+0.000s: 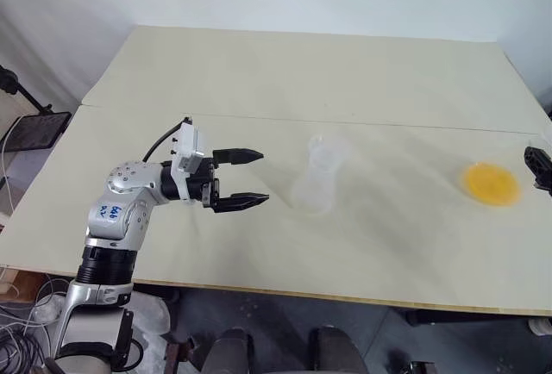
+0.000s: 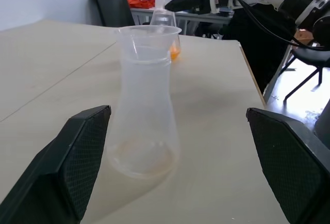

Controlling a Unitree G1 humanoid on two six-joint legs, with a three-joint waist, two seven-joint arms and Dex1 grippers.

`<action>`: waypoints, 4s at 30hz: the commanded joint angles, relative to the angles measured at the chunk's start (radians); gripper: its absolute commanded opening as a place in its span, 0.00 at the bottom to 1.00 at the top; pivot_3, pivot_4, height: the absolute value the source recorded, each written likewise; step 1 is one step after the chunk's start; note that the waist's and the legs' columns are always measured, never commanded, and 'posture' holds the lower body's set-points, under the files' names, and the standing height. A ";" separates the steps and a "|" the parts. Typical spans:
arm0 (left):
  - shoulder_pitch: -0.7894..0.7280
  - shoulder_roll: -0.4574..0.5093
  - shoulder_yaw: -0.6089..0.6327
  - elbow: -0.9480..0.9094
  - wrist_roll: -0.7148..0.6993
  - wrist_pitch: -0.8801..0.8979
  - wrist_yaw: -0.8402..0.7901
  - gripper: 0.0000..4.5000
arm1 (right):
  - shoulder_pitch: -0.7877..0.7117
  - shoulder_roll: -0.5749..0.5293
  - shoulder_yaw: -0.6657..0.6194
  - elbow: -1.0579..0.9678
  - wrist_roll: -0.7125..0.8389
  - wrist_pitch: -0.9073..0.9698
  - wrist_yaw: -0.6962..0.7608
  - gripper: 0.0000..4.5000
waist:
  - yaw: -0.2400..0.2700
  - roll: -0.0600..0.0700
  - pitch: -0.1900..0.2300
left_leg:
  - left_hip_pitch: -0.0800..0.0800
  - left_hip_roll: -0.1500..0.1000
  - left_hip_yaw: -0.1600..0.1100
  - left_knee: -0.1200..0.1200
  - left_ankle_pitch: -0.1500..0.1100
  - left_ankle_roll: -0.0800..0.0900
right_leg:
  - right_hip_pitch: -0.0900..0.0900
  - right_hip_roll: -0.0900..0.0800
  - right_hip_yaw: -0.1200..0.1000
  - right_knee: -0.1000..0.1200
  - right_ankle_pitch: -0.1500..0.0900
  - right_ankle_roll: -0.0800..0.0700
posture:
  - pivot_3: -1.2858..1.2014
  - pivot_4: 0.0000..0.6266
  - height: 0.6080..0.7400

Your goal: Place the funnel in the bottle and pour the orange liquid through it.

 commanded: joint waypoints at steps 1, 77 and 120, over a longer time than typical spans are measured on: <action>-0.001 0.011 0.019 -0.038 -0.017 -0.010 0.003 0.99 | -0.050 -0.027 0.004 0.034 -0.024 -0.055 0.028 1.00 | 0.000 0.000 0.000 | 0.000 0.000 0.000 0.000 0.000 0.000 | 0.000 0.000 0.000 0.000 0.000 0.000 | 0.52 0.24 1.00; 0.005 -0.136 -0.030 -0.027 -0.001 -0.079 0.103 1.00 | -0.240 -0.022 0.819 -0.558 -1.200 -0.570 0.081 0.55 | -0.001 0.005 0.004 | -0.004 -0.001 -0.001 -0.001 0.000 0.000 | -0.003 -0.001 -0.002 -0.005 0.001 0.001 | 0.52 0.24 1.00; 0.051 -0.138 -0.045 -0.025 0.016 -0.111 0.116 1.00 | -0.281 0.035 0.808 -0.495 -1.439 -0.760 -0.028 0.55 | -0.004 0.005 0.004 | -0.004 -0.001 -0.001 -0.001 0.000 0.000 | -0.003 -0.001 -0.002 -0.005 0.001 0.001 | 0.52 0.24 1.00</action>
